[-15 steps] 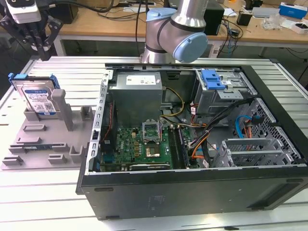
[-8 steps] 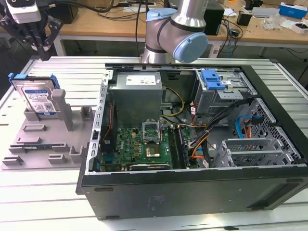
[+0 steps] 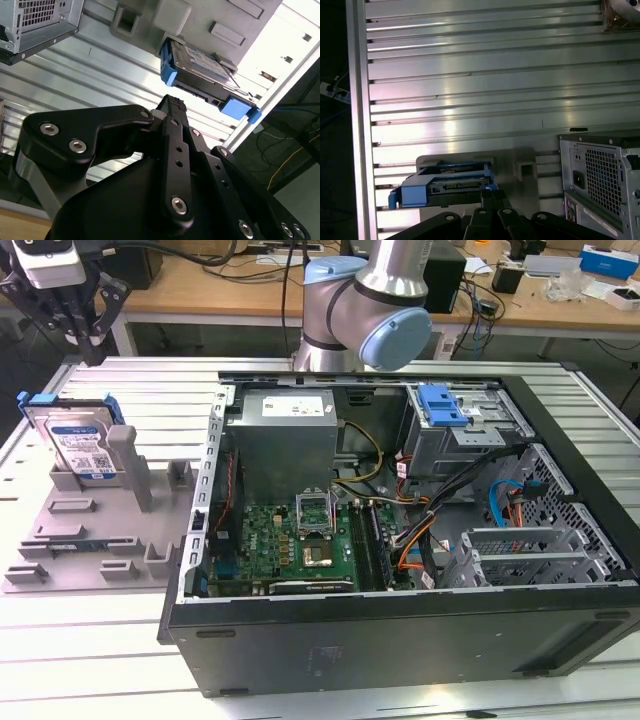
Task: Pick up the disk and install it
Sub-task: 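Pick up the disk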
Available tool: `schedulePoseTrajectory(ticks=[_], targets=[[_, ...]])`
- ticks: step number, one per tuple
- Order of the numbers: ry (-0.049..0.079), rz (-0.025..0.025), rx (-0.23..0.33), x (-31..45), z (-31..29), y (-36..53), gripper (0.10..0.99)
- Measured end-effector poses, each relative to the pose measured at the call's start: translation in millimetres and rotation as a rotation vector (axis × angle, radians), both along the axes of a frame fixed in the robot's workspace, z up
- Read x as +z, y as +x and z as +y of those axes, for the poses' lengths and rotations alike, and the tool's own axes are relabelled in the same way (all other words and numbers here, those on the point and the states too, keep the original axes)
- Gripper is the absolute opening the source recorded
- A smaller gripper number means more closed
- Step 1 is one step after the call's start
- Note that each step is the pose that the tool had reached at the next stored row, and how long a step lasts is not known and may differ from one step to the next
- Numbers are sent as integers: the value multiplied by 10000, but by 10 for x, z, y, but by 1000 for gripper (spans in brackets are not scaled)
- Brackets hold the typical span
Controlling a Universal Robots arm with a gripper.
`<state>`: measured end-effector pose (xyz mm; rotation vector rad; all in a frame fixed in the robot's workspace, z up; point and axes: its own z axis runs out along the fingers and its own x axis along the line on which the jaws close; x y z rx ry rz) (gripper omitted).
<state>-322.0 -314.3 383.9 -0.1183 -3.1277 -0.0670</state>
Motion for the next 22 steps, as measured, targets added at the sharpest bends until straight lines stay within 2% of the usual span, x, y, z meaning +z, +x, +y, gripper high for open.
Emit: schedulePoseTrajectory(ticks=[2,9,12,14,22], targets=[[0,0,93,0,0,0,106],[0,0,1560,-30,0,0,106],[0,0,3069,-44,0,0,106],[0,0,3696,-45,0,0,106],[0,0,5402,-48,0,0,106]])
